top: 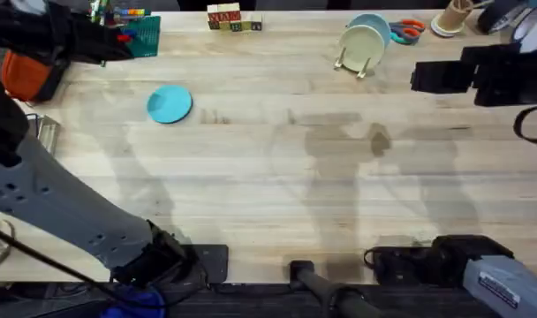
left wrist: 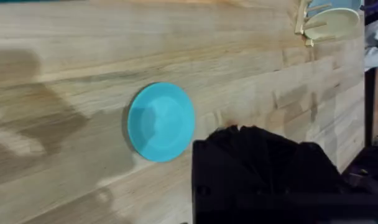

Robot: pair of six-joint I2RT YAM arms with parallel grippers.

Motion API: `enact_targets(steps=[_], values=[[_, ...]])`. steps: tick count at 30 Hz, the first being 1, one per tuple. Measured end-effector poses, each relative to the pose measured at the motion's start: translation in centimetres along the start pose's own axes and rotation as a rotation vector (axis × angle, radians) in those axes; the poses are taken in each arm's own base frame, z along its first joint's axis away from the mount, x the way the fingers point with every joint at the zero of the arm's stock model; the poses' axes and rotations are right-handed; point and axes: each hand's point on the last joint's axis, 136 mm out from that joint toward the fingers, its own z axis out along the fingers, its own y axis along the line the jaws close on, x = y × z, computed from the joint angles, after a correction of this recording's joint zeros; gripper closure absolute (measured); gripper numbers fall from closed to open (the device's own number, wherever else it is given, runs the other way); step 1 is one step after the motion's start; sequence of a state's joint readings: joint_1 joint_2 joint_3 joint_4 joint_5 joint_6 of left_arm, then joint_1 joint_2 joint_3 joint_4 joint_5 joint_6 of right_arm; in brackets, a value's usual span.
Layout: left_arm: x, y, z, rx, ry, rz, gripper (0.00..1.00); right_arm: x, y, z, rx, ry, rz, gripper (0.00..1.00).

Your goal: Pick up the plates from the table one by one and place each into a slot on the dish rack.

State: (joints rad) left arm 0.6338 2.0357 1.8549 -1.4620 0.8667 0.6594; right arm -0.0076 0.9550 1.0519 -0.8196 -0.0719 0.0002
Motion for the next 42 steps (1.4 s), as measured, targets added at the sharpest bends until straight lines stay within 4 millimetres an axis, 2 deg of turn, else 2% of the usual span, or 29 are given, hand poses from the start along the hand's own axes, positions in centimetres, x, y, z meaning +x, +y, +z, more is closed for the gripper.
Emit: enact_targets(steps=[5,9,32,42], values=[[0.7,1.8,1.5,0.024,0.036,-0.051,0.961,0.0,0.0,0.0,0.0,0.0,0.0,0.007],[0.8,2.6,2.0,0.016,0.045,-0.054,0.961,0.0,0.0,0.0,0.0,0.0,0.0,0.007],[0.5,4.0,2.1,-0.035,0.039,-0.012,0.96,-0.1,0.0,0.0,0.0,-0.004,-0.001,0.007],[1.6,6.1,4.1,-0.002,0.082,-0.073,0.961,-0.1,0.0,0.0,0.0,-0.004,-0.001,0.007]])
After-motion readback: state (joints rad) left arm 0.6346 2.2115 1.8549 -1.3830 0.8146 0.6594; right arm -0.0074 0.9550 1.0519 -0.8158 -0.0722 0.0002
